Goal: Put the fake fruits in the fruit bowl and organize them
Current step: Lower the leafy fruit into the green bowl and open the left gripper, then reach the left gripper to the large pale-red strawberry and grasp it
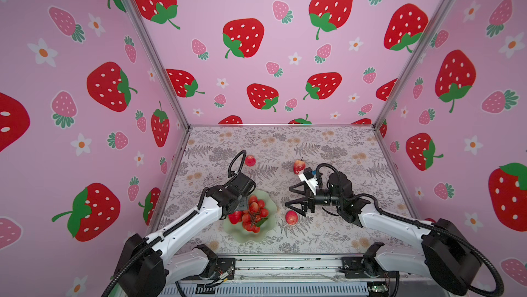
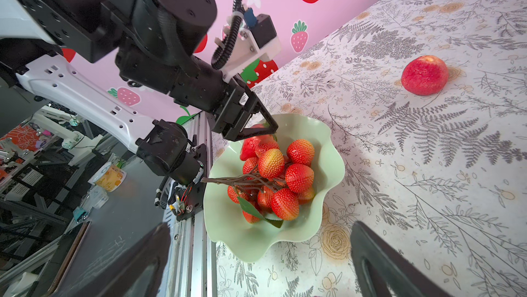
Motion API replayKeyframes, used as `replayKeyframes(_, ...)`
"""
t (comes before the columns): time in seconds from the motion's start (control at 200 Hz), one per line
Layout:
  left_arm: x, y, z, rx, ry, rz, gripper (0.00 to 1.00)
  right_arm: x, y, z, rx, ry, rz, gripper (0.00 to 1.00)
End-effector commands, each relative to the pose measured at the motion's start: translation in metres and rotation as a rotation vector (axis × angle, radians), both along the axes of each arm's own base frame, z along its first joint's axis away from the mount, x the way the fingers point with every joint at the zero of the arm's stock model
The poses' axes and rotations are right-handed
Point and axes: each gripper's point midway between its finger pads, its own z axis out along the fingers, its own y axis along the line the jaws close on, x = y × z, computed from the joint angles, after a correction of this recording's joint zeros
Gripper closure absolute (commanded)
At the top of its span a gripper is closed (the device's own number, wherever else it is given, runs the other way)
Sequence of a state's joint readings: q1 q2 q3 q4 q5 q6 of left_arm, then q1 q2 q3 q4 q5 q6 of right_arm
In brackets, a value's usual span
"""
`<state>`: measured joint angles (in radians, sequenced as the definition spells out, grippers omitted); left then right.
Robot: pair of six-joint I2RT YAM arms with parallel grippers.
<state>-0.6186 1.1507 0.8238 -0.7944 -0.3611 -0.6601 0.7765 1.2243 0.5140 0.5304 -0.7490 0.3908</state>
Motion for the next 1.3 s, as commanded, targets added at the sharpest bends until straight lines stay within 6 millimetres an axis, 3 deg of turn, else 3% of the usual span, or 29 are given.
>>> replayKeyframes(0.0, 0.014, -0.008, 0.052, -0.006, -0.124, -0.009, 0.3, 0.004, -0.001, 0.01, 0.019, -0.055, -0.034, 0.01)
replayKeyframes(0.08, 0.021, -0.024, 0.076, -0.006, -0.183, -0.085, 0.3, 0.018, -0.007, 0.008, 0.001, -0.039, -0.123, 0.01)
replayKeyframes(0.17, 0.033, -0.068, 0.087, -0.087, -0.235, -0.264, 0.29, 0.034, -0.018, 0.003, -0.008, 0.002, -0.195, 0.01)
replayKeyframes(0.255, 0.045, -0.111, 0.084, -0.184, -0.221, -0.393, 0.28, 0.057, -0.038, -0.003, -0.011, 0.061, -0.318, 0.01)
replayKeyframes(0.4, 0.07, -0.18, 0.07, -0.237, -0.126, -0.568, 0.28, 0.09, -0.096, -0.019, 0.013, 0.205, -0.539, 0.01)
replayKeyframes(0.495, 0.092, -0.221, 0.065, -0.217, -0.116, -0.649, 0.27, 0.095, -0.121, -0.026, -0.008, 0.213, -0.609, 0.01)
replayKeyframes(0.615, 0.126, -0.254, 0.048, -0.183, -0.119, -0.674, 0.25, 0.09, -0.127, -0.036, -0.089, 0.213, -0.594, 0.01)
replayKeyframes(0.72, 0.153, -0.274, 0.024, -0.158, -0.068, -0.687, 0.25, 0.084, -0.129, -0.039, -0.086, 0.223, -0.589, 0.01)
replayKeyframes(0.891, 0.187, -0.301, 0.006, -0.158, -0.073, -0.685, 0.25, 0.077, -0.13, -0.033, -0.055, 0.209, -0.583, 0.01)
replayKeyframes(1.066, 0.206, -0.295, -0.007, -0.142, -0.066, -0.599, 0.25, 0.071, -0.129, -0.039, -0.095, 0.205, -0.548, 0.01)
replayKeyframes(1.291, 0.209, -0.297, -0.033, -0.157, -0.006, -0.59, 0.25, 0.072, -0.127, -0.035, -0.095, 0.184, -0.53, 0.01)
